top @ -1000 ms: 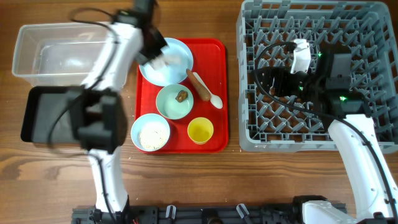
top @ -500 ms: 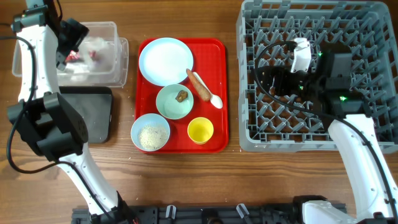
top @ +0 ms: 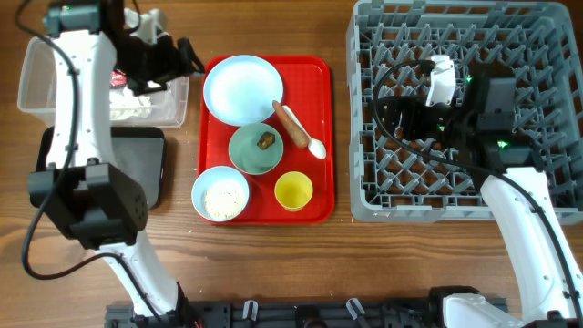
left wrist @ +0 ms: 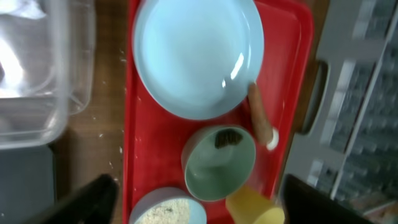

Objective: Sort waste into correct bins and load items into the dishwasher rack
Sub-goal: 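Set the empty white plate back on the red tray, then grasp the light-green bowl with the left gripper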

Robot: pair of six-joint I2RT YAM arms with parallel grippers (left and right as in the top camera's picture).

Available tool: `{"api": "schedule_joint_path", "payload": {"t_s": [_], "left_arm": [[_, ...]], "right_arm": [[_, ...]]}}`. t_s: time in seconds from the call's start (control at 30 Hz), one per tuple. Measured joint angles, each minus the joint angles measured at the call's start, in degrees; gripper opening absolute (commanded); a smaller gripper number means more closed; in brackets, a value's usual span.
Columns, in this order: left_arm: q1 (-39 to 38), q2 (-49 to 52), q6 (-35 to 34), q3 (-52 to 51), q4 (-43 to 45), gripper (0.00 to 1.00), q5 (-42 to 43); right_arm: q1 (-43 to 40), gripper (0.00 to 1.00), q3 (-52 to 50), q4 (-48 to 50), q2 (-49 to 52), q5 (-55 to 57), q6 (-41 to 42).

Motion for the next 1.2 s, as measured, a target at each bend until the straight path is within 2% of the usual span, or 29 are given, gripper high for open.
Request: {"api": "schedule_joint_path", "payload": {"t_s": [0.1, 0.2, 0.27, 0.37, 0.53, 0.6, 0.7, 0.8, 0.87, 0.93, 1.07, 1.1, 1.2], "left_arm": [[-5.95, 0.00, 0.39, 0.02, -6.73, 0.89, 0.24], [-12.04, 0.00, -0.57, 0.02, -9.33, 0.85, -1.79], [-17.53, 0.00, -3.74, 0.02, -8.92, 0.80, -7.13], [-25.51, -0.17, -10.14, -1.03, -1.44, 0.77, -12.33], [-32.63, -0.52, -22.67, -13.66, 22.34, 0.73, -16.46], [-33.40, -0.39, -26.80, -17.16, 24.39, 0.77, -17.22], [-33.44, -0.39, -28.63, -18.23, 20.48, 0.76, -17.88], [-34.91, -0.35, -28.57, -24.92, 20.85, 0.68, -18.53], [-35.56, -0.33, -28.46, -28.02, 21.14, 0.56, -19.39], [-35.63, -0.31, -28.15, -29.99, 22.12, 0.46, -20.44], [-35.63, -0.31, -28.17, -32.11, 25.22, 0.33, -21.75], [-35.63, -0.31, -28.17, -33.09, 26.10, 0.24, -22.14], [-35.63, -0.31, -28.20, -33.94, 26.82, 0.18, -23.04]], "right_arm": [[0.00, 1.00, 0.00, 0.02, 0.00, 0.02, 0.00], [0.00, 1.00, 0.00, 0.02, 0.00, 0.02, 0.00], [0.00, 1.00, 0.00, 0.02, 0.00, 0.02, 0.00], [0.00, 1.00, 0.00, 0.04, 0.04, 0.02, 0.00], [0.00, 1.00, 0.02, 0.00, 0.11, 0.02, 0.00], [0.00, 1.00, 0.02, 0.02, 0.15, 0.02, 0.00], [0.00, 1.00, 0.02, 0.09, 0.20, 0.02, 0.00], [0.00, 1.00, 0.02, 0.20, 0.20, 0.09, 0.00], [0.00, 1.00, 0.02, 0.22, 0.20, 0.11, 0.00], [0.00, 1.00, 0.02, 0.22, 0.20, 0.11, 0.02], [0.00, 1.00, 0.02, 0.22, 0.20, 0.24, 0.04], [0.00, 1.00, 0.02, 0.22, 0.20, 0.24, 0.04], [0.00, 1.00, 0.02, 0.22, 0.20, 0.28, 0.46]]}}
